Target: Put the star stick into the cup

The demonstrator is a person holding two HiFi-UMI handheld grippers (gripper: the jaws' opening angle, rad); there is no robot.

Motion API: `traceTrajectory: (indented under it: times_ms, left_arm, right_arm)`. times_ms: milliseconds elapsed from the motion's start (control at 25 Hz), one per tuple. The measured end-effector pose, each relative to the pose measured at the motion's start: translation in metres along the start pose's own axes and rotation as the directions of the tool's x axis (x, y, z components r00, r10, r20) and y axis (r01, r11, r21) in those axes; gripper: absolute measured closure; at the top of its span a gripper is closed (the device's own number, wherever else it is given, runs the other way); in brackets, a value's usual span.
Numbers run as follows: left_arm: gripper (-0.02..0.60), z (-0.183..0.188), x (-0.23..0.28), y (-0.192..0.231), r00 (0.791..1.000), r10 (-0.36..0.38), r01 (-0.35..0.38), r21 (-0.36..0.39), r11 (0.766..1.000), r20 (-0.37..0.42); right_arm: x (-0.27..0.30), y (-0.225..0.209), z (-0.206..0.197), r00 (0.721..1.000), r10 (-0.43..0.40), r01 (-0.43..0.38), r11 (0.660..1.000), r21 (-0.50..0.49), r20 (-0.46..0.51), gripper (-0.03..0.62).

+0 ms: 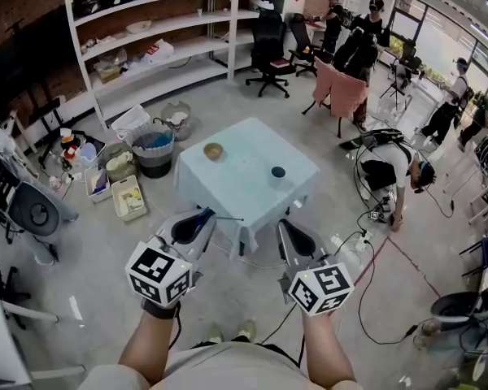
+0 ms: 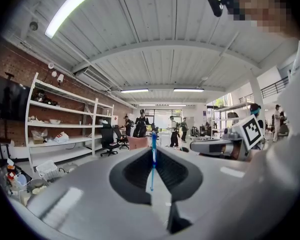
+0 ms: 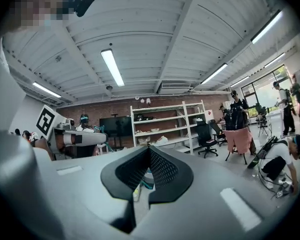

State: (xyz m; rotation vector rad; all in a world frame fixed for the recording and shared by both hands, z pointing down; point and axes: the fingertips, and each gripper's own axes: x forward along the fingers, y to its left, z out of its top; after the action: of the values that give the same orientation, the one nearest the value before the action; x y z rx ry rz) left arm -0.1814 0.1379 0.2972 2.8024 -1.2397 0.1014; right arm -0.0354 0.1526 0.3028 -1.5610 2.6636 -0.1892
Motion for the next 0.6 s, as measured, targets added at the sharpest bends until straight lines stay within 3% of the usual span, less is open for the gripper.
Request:
traceTrajectory:
  times_ms: [600]
  left_arm:
    - [0.560, -0.008, 0.035, -0.028, 1.000, -0.002, 0.002, 0.005, 1.000, -0.015]
  right_arm:
    - [-0.027, -0.049, -0.002, 0.999, -0.030, 0.029, 0.998, 0.058, 0.023, 0.583]
